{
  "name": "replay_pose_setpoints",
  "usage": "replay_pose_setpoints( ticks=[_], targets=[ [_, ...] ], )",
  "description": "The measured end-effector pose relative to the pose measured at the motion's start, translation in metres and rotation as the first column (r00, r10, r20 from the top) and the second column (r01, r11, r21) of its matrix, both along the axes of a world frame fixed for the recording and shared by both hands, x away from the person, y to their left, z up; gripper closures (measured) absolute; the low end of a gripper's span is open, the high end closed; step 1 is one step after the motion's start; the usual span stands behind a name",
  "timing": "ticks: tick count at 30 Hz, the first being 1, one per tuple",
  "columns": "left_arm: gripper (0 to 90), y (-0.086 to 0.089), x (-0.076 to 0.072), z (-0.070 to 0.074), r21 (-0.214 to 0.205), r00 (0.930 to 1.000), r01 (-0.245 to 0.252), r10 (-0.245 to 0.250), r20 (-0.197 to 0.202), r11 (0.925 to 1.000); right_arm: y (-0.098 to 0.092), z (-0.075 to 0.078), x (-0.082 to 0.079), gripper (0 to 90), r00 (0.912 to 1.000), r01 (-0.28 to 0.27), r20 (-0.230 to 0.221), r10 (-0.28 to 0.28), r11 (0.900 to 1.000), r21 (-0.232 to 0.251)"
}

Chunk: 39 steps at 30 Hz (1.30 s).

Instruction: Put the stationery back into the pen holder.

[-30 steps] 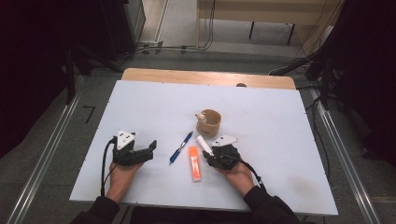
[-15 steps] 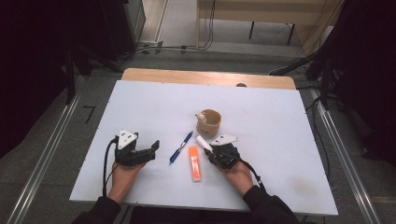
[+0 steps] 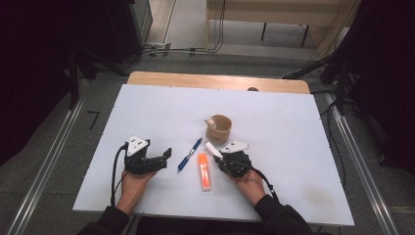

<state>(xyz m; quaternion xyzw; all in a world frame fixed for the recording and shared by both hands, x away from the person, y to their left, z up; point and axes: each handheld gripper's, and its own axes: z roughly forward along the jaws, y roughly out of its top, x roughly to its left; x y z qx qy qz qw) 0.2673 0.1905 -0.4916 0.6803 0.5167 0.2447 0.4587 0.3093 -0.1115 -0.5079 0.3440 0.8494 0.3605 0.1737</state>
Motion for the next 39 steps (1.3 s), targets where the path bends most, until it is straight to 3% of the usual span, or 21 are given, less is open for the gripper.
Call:
replay_pose_setpoints(
  ticks=[17,35,39],
  targets=[
    [12.7,-0.007,0.001,0.009,-0.059,0.9994,0.030,-0.031,-0.015,0.9978,0.001,0.005,-0.004,68.7,0.9978,-0.035,0.057,0.033,0.9989,0.033],
    [12.8,-0.034,0.015,0.017,-0.094,0.9971,0.065,-0.068,-0.033,0.9935,0.001,0.024,-0.007,68.6,0.9918,-0.055,0.120,0.043,0.9943,0.092],
    [12.8,-0.040,0.019,0.018,-0.122,0.9956,0.075,-0.081,-0.045,0.9896,0.003,0.028,-0.008,68.6,0.9905,-0.062,0.129,0.049,0.9926,0.104]
  ],
)
